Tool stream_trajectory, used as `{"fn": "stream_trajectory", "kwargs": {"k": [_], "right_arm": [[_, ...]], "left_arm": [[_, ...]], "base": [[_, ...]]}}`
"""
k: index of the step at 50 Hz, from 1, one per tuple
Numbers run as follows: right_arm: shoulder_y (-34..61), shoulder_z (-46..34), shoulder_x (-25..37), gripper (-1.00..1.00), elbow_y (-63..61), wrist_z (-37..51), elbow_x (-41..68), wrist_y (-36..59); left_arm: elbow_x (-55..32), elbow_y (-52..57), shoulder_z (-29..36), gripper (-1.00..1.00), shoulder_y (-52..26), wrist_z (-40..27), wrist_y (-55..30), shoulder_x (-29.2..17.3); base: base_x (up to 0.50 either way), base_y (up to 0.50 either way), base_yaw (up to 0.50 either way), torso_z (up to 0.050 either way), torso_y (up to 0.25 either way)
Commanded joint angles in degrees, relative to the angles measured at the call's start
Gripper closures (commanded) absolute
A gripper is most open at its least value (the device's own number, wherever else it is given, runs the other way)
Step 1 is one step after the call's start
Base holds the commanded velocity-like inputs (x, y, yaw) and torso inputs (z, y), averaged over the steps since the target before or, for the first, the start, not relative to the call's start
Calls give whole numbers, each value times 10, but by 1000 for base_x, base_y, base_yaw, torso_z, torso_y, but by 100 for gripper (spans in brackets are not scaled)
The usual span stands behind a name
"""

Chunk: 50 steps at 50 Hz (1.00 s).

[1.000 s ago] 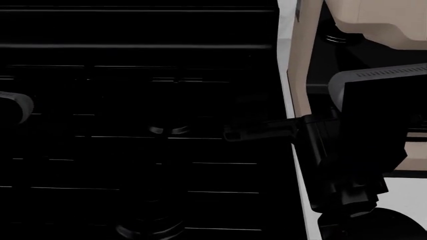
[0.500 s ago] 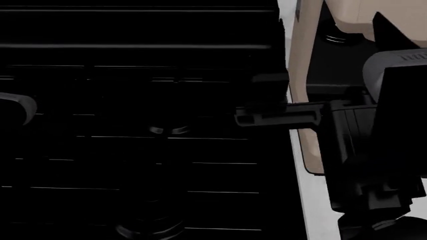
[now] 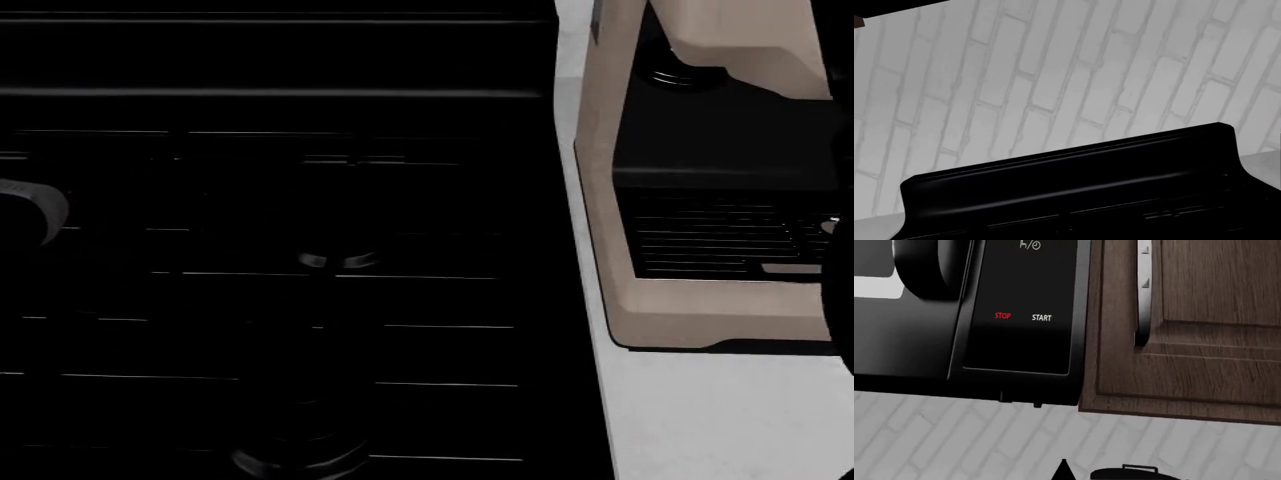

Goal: Press the start button on the microwave

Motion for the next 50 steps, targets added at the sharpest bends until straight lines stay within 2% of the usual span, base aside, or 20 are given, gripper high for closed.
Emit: {"fn": "stream_trajectory", "kwargs": {"k": [1, 12, 26, 44, 50], "right_arm": [[124, -61, 0, 100, 111, -18, -22, -20], [248, -143, -17, 100, 244, -48, -73, -25], [359, -231, -42, 100, 442, -131, -159, -107], [416, -262, -81, 100, 578, -178, -202, -179], [407, -256, -91, 100, 577, -174, -195, -181]], "left_arm": [[-2, -6, -7, -100, -2, 8, 2, 9], [-6, -8, -10, -100, 2, 7, 5, 7], [-13, -4, -13, -100, 5, 5, 5, 6], [-20, 4, -14, -100, 8, 3, 1, 1], [-21, -1, -15, -100, 9, 2, 8, 0]], "base": [[0, 0, 0, 0, 0], [0, 0, 0, 0, 0], [0, 0, 0, 0, 0], [0, 0, 0, 0, 0], [0, 0, 0, 0, 0]]}}
